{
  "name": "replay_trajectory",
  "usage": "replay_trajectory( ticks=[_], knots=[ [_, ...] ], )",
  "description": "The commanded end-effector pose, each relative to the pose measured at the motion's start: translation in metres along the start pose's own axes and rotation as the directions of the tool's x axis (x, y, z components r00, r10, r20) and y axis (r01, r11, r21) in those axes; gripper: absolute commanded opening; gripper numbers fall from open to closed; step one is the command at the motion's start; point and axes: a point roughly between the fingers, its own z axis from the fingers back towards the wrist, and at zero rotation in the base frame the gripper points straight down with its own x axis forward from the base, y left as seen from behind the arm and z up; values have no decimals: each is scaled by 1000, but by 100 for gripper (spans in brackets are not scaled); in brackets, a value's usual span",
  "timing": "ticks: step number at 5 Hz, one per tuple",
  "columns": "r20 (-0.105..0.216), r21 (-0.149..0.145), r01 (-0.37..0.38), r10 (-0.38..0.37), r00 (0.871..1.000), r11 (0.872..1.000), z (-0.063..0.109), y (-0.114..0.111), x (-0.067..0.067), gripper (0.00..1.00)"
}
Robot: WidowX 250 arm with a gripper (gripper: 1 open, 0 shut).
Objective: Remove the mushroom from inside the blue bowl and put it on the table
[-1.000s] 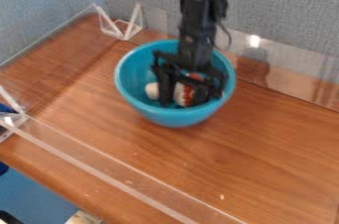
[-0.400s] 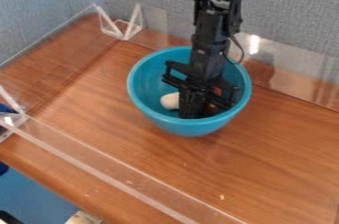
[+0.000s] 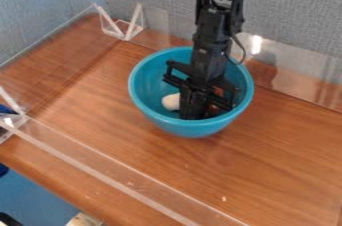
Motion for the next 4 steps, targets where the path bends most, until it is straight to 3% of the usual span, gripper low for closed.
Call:
replay_trajectory(
  ticks=[1, 4],
  knots=[
    [68, 4, -11, 11, 998, 1000, 22, 7, 5, 0],
    [66, 12, 13, -14, 998, 1000, 30, 13, 2, 0]
  ],
)
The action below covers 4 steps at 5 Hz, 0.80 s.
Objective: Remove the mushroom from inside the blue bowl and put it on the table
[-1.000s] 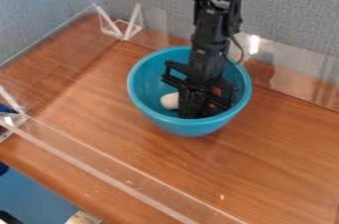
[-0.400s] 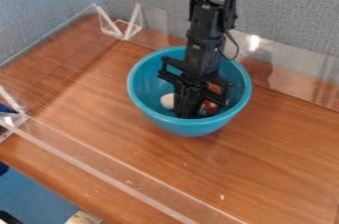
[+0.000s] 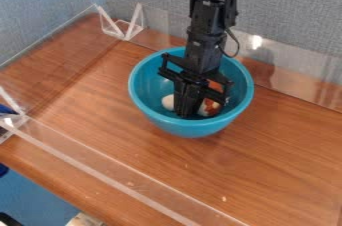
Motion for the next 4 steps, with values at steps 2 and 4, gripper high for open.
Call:
replay_trajectory(
  ticks=[2, 4],
  knots=[
    [85, 14, 9, -11, 996, 1000, 31, 8, 1, 0],
    [92, 20, 30, -31, 995, 999, 39, 12, -2, 0]
  ],
)
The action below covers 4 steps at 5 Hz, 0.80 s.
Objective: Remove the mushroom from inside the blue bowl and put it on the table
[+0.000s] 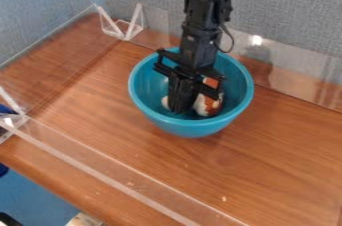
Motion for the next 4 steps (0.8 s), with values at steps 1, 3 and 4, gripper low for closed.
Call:
replay_trajectory(
  ticks=[1, 3, 4],
  knots=[
    [107, 18, -2, 0, 994, 1000, 36, 6, 0, 0],
    [125, 29, 17, -21, 992, 999, 49, 9, -6, 0],
    [137, 39, 29, -34, 990, 999, 57, 8, -8, 0]
  ],
)
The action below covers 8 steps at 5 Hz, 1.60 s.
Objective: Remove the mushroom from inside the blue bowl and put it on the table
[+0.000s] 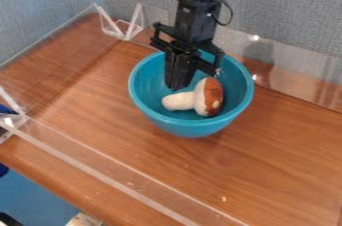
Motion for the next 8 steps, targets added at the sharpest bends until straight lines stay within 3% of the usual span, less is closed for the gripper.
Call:
replay_trajectory(
  ticks=[1, 2, 8],
  knots=[
    [113, 21, 3, -5, 994, 1000, 39, 5, -5, 0],
    [138, 24, 7, -10, 990, 1000, 52, 8, -11, 0],
    [162, 31, 93, -97, 982, 995, 61, 26, -9, 0]
  ],
)
